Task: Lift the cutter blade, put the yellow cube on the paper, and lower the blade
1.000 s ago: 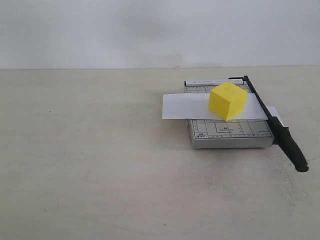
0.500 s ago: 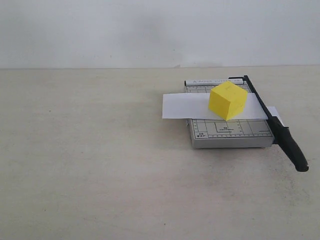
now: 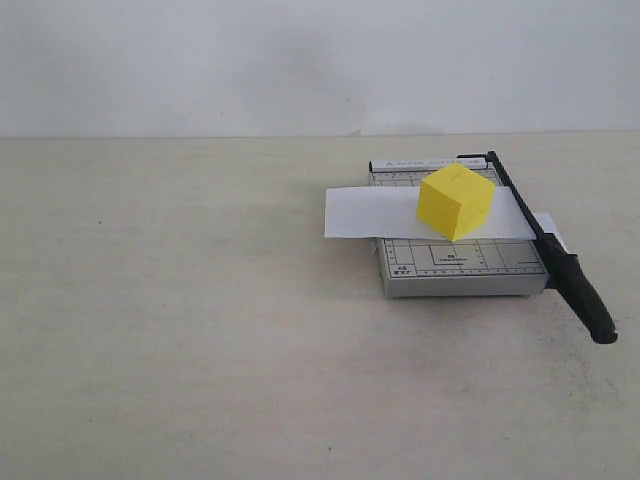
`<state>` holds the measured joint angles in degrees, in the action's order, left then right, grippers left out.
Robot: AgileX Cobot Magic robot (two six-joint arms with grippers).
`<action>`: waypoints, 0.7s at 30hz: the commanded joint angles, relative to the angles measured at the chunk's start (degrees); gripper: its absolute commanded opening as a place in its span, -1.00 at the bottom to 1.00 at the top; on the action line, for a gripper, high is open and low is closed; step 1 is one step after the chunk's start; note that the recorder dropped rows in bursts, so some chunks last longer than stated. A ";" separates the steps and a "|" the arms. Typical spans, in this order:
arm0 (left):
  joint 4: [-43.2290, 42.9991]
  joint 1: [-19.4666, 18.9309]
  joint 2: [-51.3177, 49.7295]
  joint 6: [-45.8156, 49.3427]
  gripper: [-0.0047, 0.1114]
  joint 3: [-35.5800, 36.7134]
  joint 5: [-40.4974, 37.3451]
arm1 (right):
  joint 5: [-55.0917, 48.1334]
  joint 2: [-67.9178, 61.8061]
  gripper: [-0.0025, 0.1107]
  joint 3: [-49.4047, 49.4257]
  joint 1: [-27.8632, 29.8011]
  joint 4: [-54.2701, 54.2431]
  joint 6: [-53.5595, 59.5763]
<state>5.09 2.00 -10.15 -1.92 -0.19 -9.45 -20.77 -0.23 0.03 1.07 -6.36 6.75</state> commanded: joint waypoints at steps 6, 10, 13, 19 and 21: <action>0.13 -0.16 0.48 0.20 -0.84 0.19 0.48 | -0.07 0.23 -0.96 -0.03 0.21 0.62 -0.25; -1.74 -0.78 7.73 0.53 -0.84 0.19 -8.31 | -0.07 0.23 -0.96 -0.03 0.21 0.62 -0.25; -1.77 -0.78 10.15 2.85 -0.84 0.19 -11.06 | -0.07 0.23 -0.96 -0.03 0.21 0.51 -0.25; -0.80 -0.66 10.15 2.82 -0.84 0.19 -11.16 | 0.23 0.23 -0.96 -0.03 0.21 0.51 -0.25; -1.05 -0.66 10.15 3.03 -0.84 0.19 -11.16 | 0.23 0.23 -0.96 -0.03 0.21 0.51 -0.25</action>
<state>3.84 1.40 -0.17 0.72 -0.19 -20.53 -21.11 -0.23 0.03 1.07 -6.36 6.75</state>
